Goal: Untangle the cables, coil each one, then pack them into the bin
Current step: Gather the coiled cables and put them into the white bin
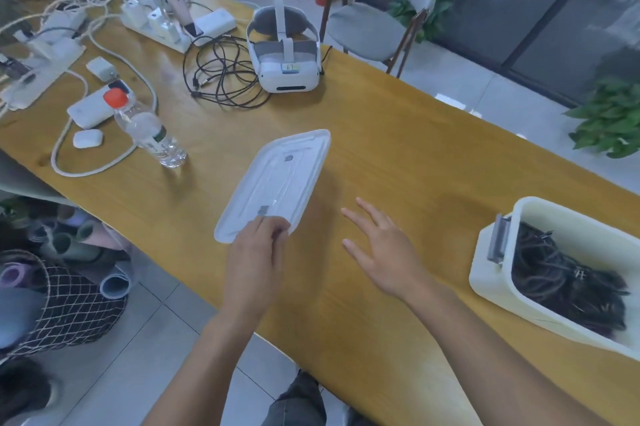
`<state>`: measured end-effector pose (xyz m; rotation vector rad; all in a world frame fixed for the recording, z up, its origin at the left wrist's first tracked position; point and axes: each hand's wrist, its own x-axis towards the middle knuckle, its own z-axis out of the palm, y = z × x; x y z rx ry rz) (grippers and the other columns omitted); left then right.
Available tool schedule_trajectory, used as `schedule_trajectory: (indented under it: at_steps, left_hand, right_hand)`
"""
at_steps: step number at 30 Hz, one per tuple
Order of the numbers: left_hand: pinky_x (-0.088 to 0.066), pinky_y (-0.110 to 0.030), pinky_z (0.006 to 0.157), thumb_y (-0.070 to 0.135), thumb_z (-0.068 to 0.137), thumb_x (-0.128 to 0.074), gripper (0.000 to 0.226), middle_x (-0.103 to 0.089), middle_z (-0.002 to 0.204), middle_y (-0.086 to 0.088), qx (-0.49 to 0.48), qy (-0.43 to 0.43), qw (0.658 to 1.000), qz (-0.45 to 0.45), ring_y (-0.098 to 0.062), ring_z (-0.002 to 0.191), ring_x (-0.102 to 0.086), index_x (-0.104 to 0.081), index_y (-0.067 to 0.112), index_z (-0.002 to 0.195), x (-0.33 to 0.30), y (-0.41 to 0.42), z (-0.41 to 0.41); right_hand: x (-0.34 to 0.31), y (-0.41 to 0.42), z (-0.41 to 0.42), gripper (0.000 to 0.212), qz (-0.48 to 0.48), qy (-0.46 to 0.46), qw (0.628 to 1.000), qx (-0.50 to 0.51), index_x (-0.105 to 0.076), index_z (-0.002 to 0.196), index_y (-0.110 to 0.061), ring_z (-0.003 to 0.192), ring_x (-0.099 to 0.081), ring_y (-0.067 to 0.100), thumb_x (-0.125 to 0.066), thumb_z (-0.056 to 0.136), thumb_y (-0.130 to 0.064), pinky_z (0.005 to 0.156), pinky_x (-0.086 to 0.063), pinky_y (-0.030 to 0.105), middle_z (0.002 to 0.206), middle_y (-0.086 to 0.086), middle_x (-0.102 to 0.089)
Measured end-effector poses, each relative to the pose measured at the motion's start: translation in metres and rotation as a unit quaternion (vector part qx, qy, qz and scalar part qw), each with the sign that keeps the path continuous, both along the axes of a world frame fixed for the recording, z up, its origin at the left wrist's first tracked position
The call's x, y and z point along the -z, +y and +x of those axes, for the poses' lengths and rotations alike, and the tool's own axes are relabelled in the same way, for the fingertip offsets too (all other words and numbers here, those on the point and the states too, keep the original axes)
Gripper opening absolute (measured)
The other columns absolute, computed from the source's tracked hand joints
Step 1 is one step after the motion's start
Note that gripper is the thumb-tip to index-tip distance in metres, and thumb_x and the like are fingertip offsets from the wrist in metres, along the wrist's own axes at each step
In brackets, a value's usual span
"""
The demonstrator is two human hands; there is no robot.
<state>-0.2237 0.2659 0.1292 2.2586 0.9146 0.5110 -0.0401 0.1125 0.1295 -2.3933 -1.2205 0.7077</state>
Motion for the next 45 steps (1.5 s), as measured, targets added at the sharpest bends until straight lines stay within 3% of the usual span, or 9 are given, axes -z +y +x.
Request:
schedule_trajectory:
  at_steps: [7,14,19,23,25,28,32,36,45]
  left_hand:
    - [-0.042,-0.014,0.078,0.010,0.106,-0.051,0.015,-0.065,0.098,0.010,0.034,-0.115,0.990,-0.079,-0.006,0.093,-0.060,-0.063,0.019,0.107,-0.067,-0.021,0.042]
    - [-0.035,-0.012,0.062,0.003,0.105,-0.051,0.025,-0.059,0.076,0.026,0.105,-0.158,0.974,-0.127,-0.001,0.067,-0.049,-0.064,0.021,0.095,-0.122,-0.044,0.089]
    - [-0.038,-0.033,0.066,0.022,0.102,-0.050,0.020,-0.061,0.083,0.007,0.154,-0.202,0.950,-0.182,-0.015,0.074,-0.049,-0.065,0.032,0.093,-0.151,-0.071,0.121]
    - [-0.039,-0.032,0.067,0.024,0.102,-0.050,0.021,-0.062,0.085,0.012,0.188,-0.216,0.936,-0.206,-0.015,0.075,-0.049,-0.067,0.033,0.094,-0.169,-0.100,0.148]
    - [-0.041,-0.027,0.068,0.020,0.104,-0.050,0.021,-0.063,0.087,0.016,0.202,-0.224,0.928,-0.217,-0.012,0.076,-0.050,-0.066,0.030,0.096,-0.175,-0.113,0.162]
    - [-0.043,-0.027,0.072,0.013,0.109,-0.049,0.026,-0.062,0.085,0.017,0.199,-0.234,0.922,-0.237,-0.009,0.077,-0.052,-0.067,0.027,0.097,-0.186,-0.129,0.183]
    - [-0.040,-0.042,0.077,0.023,0.105,-0.050,0.022,-0.061,0.086,0.013,0.220,-0.234,0.907,-0.271,-0.015,0.080,-0.051,-0.069,0.029,0.096,-0.184,-0.147,0.208]
    - [-0.041,-0.045,0.076,0.025,0.106,-0.050,0.025,-0.062,0.086,0.011,0.210,-0.207,0.910,-0.292,-0.018,0.082,-0.051,-0.070,0.032,0.093,-0.171,-0.171,0.232]
    - [-0.053,-0.025,0.087,0.026,0.106,-0.059,0.019,-0.077,0.106,0.013,0.144,-0.159,0.903,-0.372,-0.002,0.097,-0.070,-0.075,0.024,0.116,-0.128,-0.225,0.281]
  right_hand:
    - [-0.024,-0.048,0.026,0.058,0.051,-0.003,0.995,0.089,-0.032,0.159,-0.043,0.155,-0.024,0.016,-0.052,0.106,-0.045,0.122,-0.031,0.037,0.172,-0.013,-0.013]
    - [-0.045,-0.109,0.054,0.057,0.147,0.013,0.963,0.226,-0.038,0.156,-0.038,0.151,-0.028,0.009,-0.060,0.103,-0.039,0.112,-0.031,0.027,0.170,-0.013,-0.018]
    - [-0.063,-0.162,0.082,0.033,0.248,-0.013,0.909,0.334,-0.057,0.133,-0.028,0.104,-0.062,0.000,-0.062,0.102,-0.033,0.101,-0.050,0.038,0.152,-0.003,-0.040]
    - [-0.075,-0.210,0.109,0.018,0.296,-0.001,0.884,0.362,-0.061,0.121,-0.030,0.139,-0.046,0.005,-0.061,0.103,-0.028,0.109,-0.046,0.034,0.153,-0.016,-0.041]
    - [-0.082,-0.230,0.115,0.019,0.310,0.041,0.874,0.371,-0.060,0.122,-0.033,0.141,-0.043,0.001,-0.059,0.105,-0.027,0.112,-0.040,0.028,0.157,-0.027,-0.038]
    - [-0.089,-0.255,0.126,0.021,0.338,0.081,0.856,0.383,-0.059,0.124,-0.038,0.135,-0.054,0.011,-0.057,0.107,-0.027,0.114,-0.044,0.042,0.148,-0.037,-0.043]
    - [-0.093,-0.280,0.141,0.022,0.385,0.061,0.824,0.411,-0.060,0.125,-0.031,0.125,-0.054,-0.008,-0.058,0.107,-0.020,0.114,-0.043,0.034,0.129,-0.030,-0.059]
    - [-0.084,-0.308,0.156,0.017,0.418,0.067,0.781,0.458,-0.063,0.118,-0.024,0.117,-0.062,0.000,-0.060,0.105,-0.014,0.105,-0.049,0.029,0.121,-0.015,-0.067]
    - [-0.057,-0.374,0.174,0.020,0.364,0.046,0.768,0.525,-0.070,0.112,-0.028,0.101,-0.064,0.013,-0.066,0.100,-0.013,0.077,-0.058,0.025,0.110,-0.006,-0.070]
